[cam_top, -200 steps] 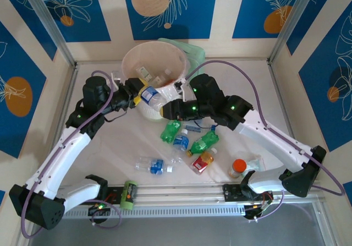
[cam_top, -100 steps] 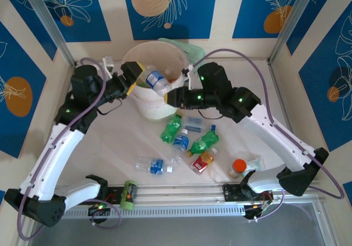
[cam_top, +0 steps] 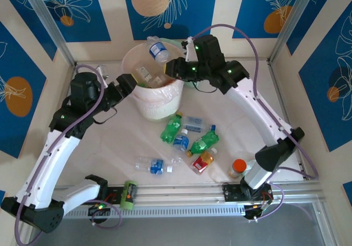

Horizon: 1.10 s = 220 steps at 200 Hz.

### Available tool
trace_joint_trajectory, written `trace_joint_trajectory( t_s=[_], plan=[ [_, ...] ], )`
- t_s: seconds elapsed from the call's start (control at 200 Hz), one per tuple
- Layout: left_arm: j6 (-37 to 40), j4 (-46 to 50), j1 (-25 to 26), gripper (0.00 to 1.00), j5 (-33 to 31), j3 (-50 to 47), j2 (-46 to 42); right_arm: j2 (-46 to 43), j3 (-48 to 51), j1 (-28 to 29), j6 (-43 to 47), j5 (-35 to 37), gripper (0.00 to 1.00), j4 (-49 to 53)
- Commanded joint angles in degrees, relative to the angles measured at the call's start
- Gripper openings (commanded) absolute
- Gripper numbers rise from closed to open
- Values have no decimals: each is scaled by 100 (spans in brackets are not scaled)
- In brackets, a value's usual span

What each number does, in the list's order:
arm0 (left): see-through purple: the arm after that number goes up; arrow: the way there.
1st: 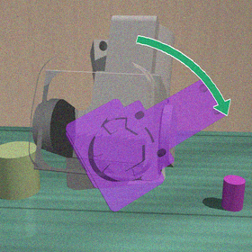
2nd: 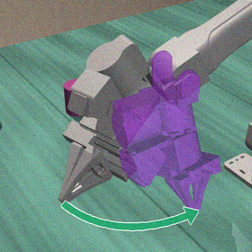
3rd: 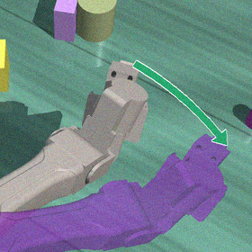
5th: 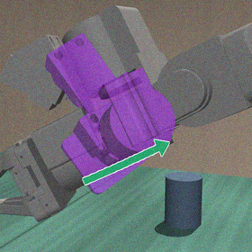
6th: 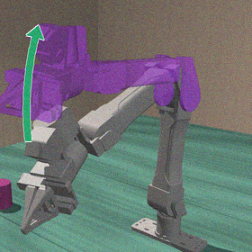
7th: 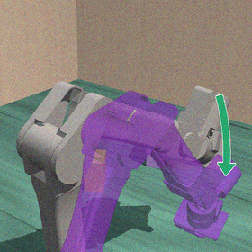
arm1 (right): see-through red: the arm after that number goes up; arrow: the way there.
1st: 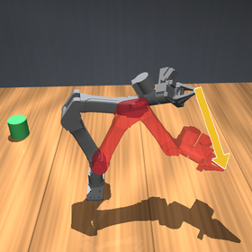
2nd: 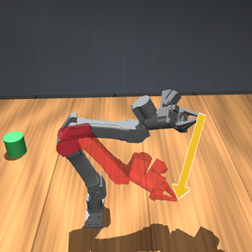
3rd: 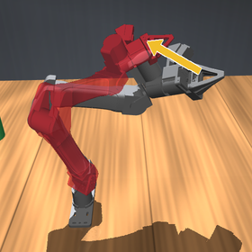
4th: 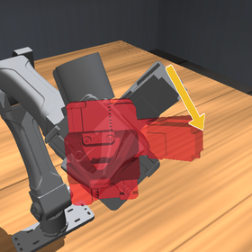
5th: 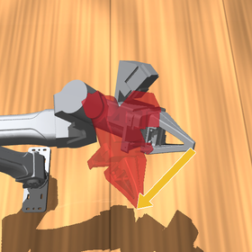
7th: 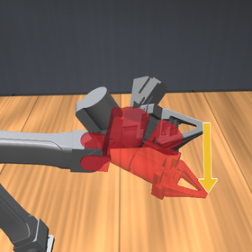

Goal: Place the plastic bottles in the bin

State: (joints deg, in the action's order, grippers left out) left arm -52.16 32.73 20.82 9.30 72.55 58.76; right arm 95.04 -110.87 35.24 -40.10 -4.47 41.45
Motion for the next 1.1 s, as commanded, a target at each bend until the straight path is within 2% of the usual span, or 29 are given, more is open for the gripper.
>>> trace_joint_trajectory(
  t_s=[0.0, 0.115, 0.215, 0.42, 0.555, 0.735, 0.91, 1.095],
  plan=[
    [73, 46, -47, 89, -128, -179, -68, 226, -428, -107, 150, 114, 26, 312],
    [57, -21, -52, 93, -209, -376, -205, 487, -702, -231, 127, 256, 45, 553],
    [81, 163, -51, 93, -139, -398, -164, 562, -808, -364, 101, 262, 54, 593],
    [-303, 239, -48, 88, -79, -897, -334, 501, -1023, -442, 207, 313, 55, 730],
    [-477, 332, -53, 84, -12, -1228, -447, 122, -787, -370, 333, 567, 55, 818],
    [-550, 453, -48, 82, 79, -1475, -493, -875, 391, -291, 317, 1153, 56, 951],
    [-533, 502, -52, 81, 103, -1663, -511, -2035, 2147, -272, -86, 1632, 65, 1163],
    [-454, 529, -43, 78, 282, -1881, -394, -2873, 3698, -222, -740, 1631, 67, 1316]
  ],
)
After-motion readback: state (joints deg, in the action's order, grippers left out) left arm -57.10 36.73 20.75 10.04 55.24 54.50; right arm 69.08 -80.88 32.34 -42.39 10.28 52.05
